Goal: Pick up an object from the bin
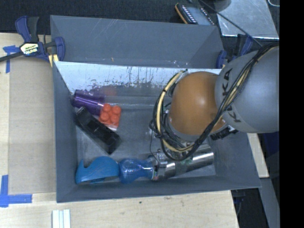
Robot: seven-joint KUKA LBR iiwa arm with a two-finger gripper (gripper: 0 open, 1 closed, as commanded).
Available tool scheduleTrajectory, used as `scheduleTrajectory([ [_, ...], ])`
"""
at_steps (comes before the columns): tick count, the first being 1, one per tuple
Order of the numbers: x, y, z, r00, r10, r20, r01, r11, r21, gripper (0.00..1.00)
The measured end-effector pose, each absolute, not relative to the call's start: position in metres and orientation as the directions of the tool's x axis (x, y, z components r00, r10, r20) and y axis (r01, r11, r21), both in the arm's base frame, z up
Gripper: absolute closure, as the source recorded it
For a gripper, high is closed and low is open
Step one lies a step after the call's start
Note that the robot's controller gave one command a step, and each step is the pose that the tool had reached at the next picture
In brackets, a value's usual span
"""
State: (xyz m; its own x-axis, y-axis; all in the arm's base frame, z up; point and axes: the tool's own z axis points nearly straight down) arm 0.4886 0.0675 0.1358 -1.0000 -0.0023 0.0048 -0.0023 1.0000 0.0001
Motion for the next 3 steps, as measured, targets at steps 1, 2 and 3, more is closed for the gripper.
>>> scheduleTrajectory([
  [1, 0.491, 0.067, 0.14, -1.0, 0.001, -0.004, 0.001, 1.0, 0.001, 0.0],
  [2, 0.49, 0.115, 0.076, -1.0, -0.02, 0.01, -0.02, 1.0, -0.001, 0.0],
  [3, 0.484, 0.11, 0.117, -0.998, -0.064, -0.007, -0.064, 0.998, 0.001, 0.0],
])
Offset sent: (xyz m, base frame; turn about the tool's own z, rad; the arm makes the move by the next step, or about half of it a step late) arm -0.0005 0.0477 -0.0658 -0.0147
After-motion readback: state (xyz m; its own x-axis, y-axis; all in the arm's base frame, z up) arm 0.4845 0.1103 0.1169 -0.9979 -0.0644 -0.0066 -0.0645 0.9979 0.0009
